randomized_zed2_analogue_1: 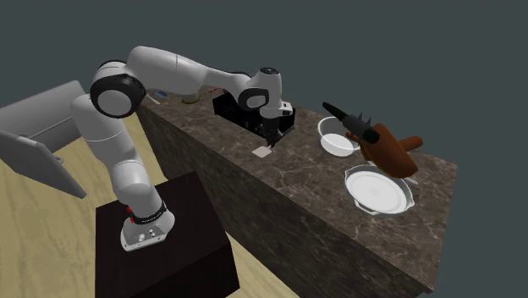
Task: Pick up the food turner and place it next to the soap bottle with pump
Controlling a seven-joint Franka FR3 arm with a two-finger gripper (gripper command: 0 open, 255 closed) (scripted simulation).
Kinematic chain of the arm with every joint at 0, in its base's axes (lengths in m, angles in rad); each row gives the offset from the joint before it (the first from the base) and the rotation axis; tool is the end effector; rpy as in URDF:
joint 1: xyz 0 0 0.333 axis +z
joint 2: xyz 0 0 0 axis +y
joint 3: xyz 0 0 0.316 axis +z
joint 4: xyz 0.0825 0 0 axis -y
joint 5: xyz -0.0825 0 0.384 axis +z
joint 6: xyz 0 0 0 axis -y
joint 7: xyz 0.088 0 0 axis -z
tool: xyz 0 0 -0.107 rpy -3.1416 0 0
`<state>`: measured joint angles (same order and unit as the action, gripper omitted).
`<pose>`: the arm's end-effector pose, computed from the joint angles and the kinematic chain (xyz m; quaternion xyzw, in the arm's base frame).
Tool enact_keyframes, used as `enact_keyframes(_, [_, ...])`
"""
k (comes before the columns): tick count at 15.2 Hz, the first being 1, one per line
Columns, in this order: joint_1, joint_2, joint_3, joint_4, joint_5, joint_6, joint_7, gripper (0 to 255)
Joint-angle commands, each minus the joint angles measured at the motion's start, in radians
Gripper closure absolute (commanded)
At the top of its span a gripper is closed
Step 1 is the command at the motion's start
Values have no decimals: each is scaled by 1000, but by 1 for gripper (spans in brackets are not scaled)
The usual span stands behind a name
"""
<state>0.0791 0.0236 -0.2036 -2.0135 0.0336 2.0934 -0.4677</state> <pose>0.5598 -0.0678 0.4464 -0.9862 -0.1629 -0.0308 0.0036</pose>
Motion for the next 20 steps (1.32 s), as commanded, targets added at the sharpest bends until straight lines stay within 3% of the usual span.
enact_keyframes(1, [0, -9, -1, 15, -3, -25, 1, 255])
enact_keyframes(20, [1, -42, 0, 234, -13, -276, 12, 255])
